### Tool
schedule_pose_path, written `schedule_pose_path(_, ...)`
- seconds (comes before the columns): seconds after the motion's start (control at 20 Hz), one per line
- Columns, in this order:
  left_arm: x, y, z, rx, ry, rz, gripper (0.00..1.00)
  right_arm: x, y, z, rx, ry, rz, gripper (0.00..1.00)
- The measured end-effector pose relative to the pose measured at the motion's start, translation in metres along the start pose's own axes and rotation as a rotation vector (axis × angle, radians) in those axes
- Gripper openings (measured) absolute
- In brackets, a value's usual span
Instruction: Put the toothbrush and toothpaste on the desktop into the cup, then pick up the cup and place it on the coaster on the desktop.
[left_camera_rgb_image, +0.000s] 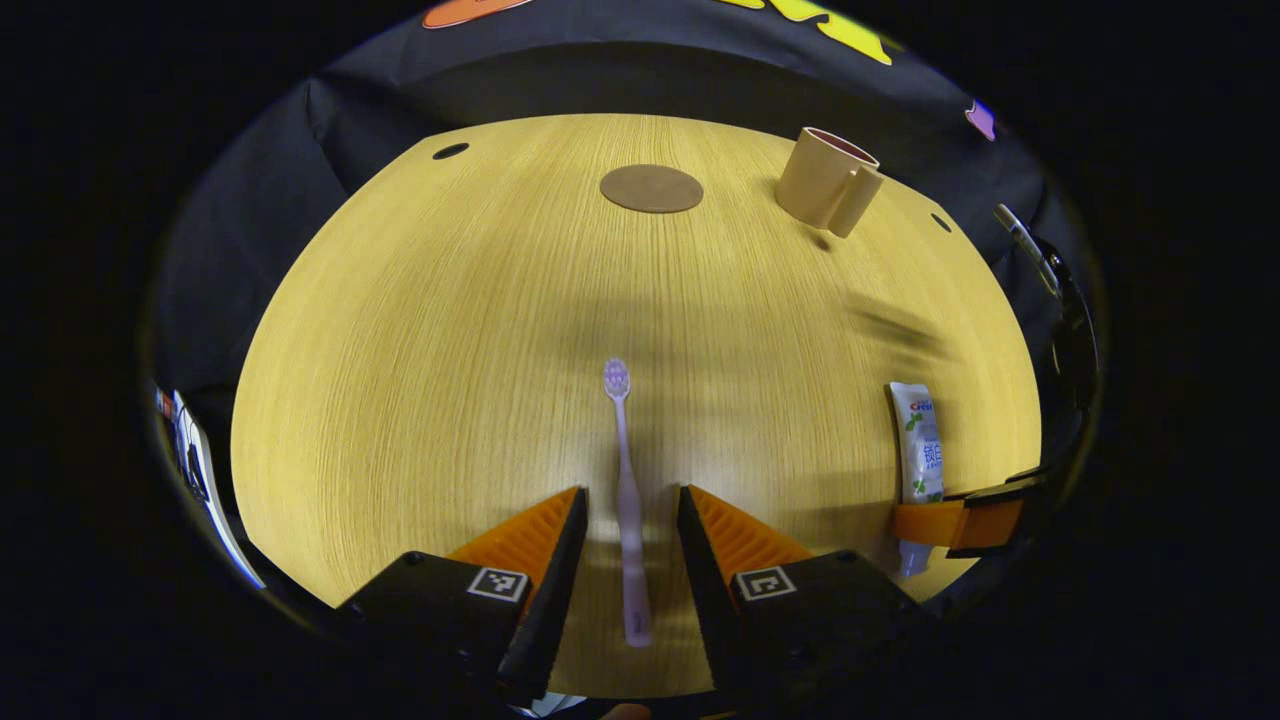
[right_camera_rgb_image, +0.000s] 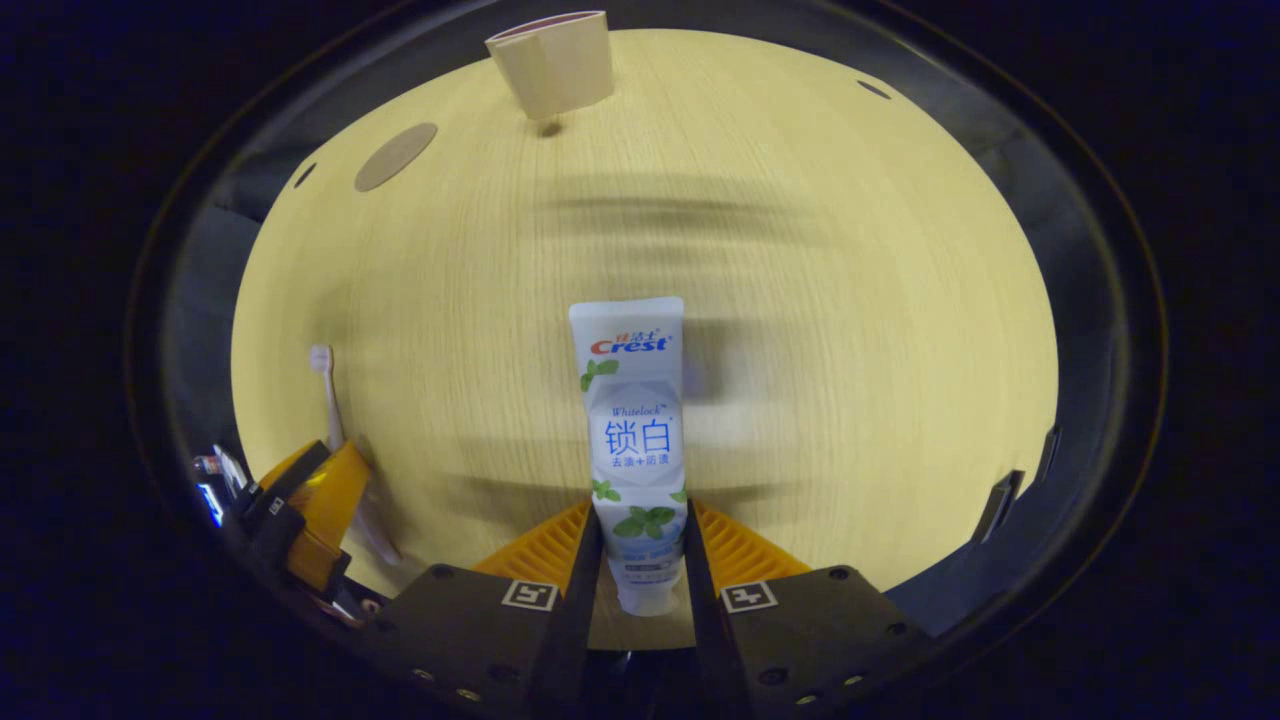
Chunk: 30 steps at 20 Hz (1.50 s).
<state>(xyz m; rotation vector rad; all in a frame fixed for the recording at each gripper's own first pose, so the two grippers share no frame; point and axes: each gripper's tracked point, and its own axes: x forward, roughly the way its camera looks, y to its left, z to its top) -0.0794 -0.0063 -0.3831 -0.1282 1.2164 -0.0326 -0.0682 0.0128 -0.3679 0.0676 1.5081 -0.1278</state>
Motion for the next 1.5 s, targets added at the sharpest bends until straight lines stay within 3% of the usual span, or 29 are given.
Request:
schedule_pose_path(0.35,0.002,0.007,0.001,0.016,0.004,0.032,0.25,0.0,0.0,0.0,-0.004,0.001,0.0,0.43)
schedule_pose_path(0.4,0.001,0.007,0.001,0.019,0.008,0.03,0.15,0.001,0.0,0.0,-0.006,0.0,-0.001,0.43)
schedule_pose_path(0.5,0.0,0.006,0.001,0.03,0.015,0.029,0.1,0.001,0.0,0.0,-0.007,-0.001,0.0,0.43)
schedule_pose_path(1.2,0.003,-0.012,-0.008,0.056,0.032,-0.037,0.06,-0.002,0.0,0.003,-0.023,-0.04,0.025,0.35)
schedule_pose_path(1.5,-0.001,-0.017,0.005,0.072,-0.003,-0.031,0.05,-0.03,-0.003,0.025,-0.049,-0.163,0.015,0.35)
